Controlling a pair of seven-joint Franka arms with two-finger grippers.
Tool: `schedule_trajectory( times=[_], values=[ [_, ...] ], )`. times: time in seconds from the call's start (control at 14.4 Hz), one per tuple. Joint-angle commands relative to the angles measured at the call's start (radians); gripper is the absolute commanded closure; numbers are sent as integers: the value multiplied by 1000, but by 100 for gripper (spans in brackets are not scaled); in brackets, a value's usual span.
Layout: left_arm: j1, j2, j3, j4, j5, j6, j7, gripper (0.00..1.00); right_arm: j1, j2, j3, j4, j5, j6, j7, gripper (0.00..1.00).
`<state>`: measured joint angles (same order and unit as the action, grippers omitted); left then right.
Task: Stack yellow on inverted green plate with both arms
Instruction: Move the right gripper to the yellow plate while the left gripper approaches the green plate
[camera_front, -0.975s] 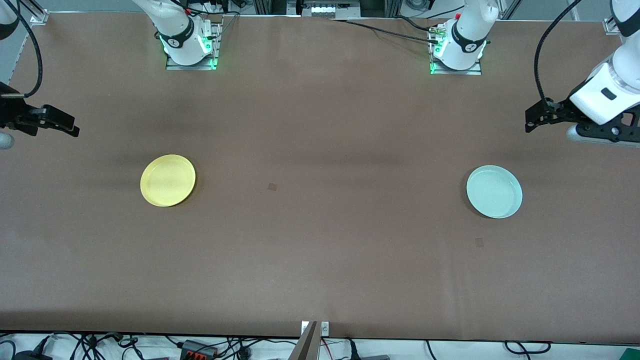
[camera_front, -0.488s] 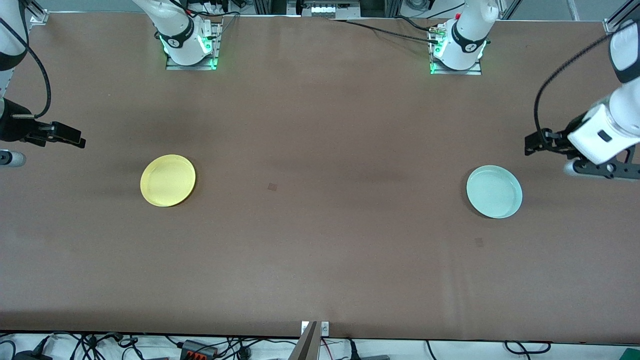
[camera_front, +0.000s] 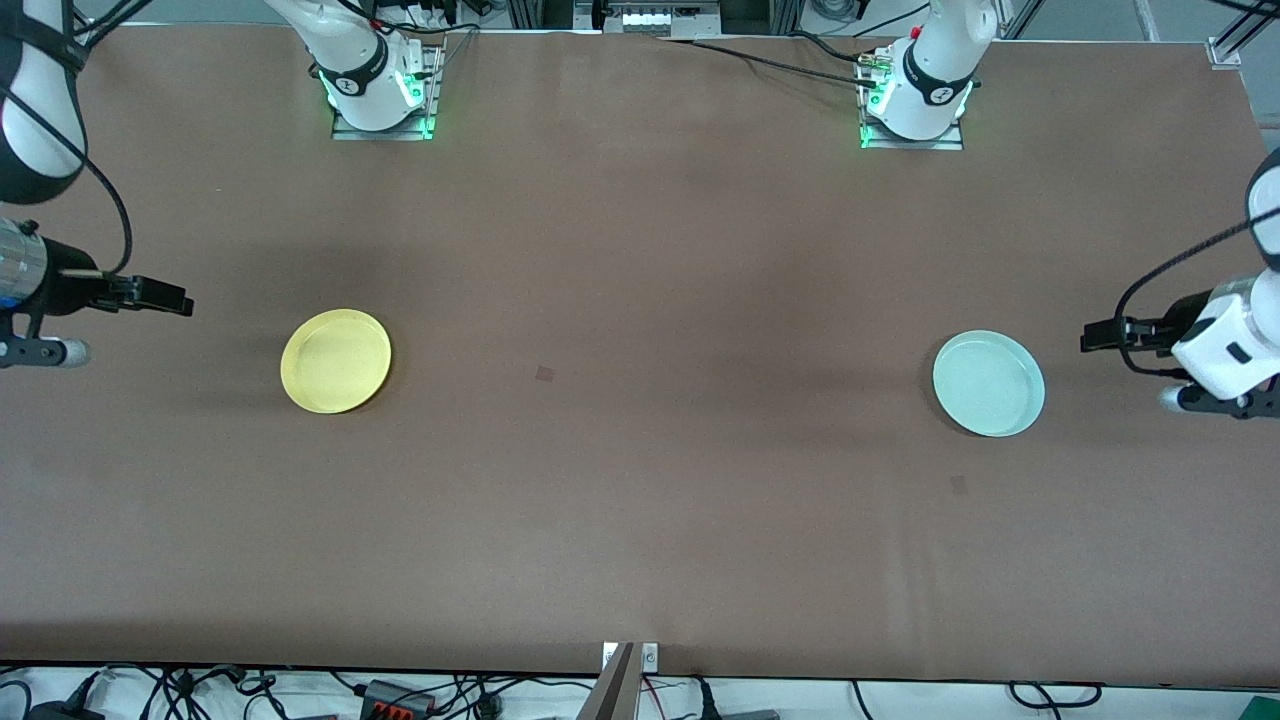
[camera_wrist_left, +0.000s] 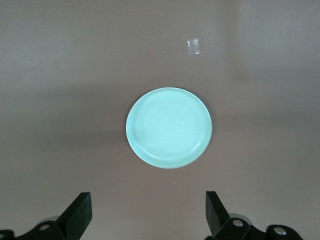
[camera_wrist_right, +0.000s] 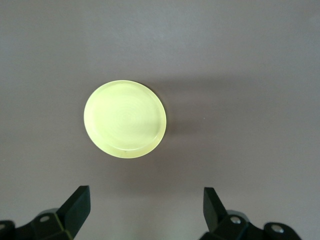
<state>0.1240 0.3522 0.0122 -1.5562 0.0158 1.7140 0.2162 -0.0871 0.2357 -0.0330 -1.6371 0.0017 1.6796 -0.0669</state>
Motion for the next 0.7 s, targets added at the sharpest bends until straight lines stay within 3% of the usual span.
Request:
schedule_trajectory(
  times=[0.0,0.14,0.49,0.63],
  values=[
    [52,63,-9,-20,-78,56,122,0,-49,66,4,14,9,19,-21,0],
    [81,115,-11,-67,-122,120,262,0,-63,125,4,13,18,35,-22,0],
    [126,264,-17,-74,-148,323,586,0,-65,264,5,11,21,112,-24,0],
    [126,289,-17,-94,-149,377,637,14,-63,313,5,10,23,135,-24,0]
  ],
)
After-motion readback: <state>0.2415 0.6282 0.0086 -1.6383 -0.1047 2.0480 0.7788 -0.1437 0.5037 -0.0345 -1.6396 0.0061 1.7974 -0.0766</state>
